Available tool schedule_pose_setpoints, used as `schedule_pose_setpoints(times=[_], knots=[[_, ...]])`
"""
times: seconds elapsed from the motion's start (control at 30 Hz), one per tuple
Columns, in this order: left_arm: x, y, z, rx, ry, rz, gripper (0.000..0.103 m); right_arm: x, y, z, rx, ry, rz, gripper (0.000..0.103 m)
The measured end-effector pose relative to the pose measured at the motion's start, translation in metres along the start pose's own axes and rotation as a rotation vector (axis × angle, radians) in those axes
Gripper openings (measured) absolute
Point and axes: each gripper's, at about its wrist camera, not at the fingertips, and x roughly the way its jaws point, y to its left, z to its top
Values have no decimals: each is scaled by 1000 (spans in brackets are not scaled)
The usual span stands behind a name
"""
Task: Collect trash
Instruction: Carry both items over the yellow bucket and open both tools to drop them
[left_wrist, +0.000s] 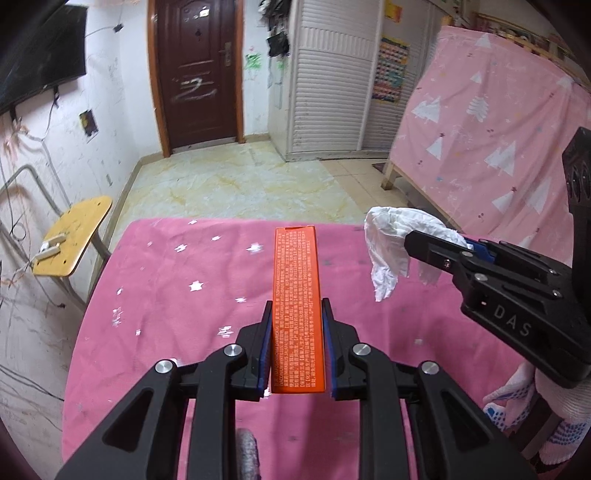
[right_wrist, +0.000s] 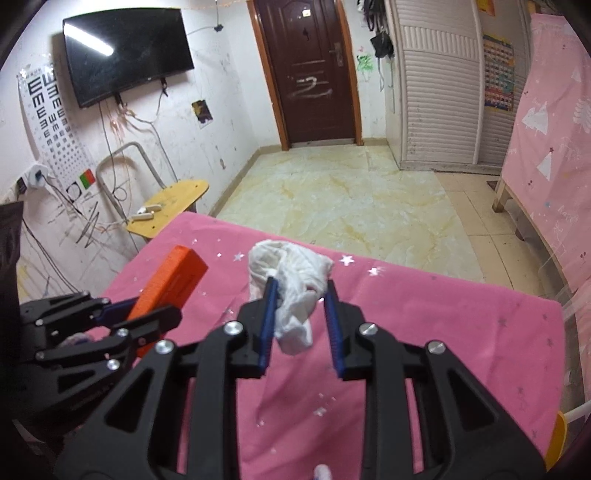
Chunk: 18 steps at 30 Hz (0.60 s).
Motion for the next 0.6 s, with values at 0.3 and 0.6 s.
schedule_pose_setpoints(times=[0.3,0.6], knots=[[-19,-83,-2,108,-25,-61,15,-73,-54,-26,85,-99,-93,24],[-26,-164,-13,207,-27,-127,15,-134,-114,-63,191,-181,-188,24]])
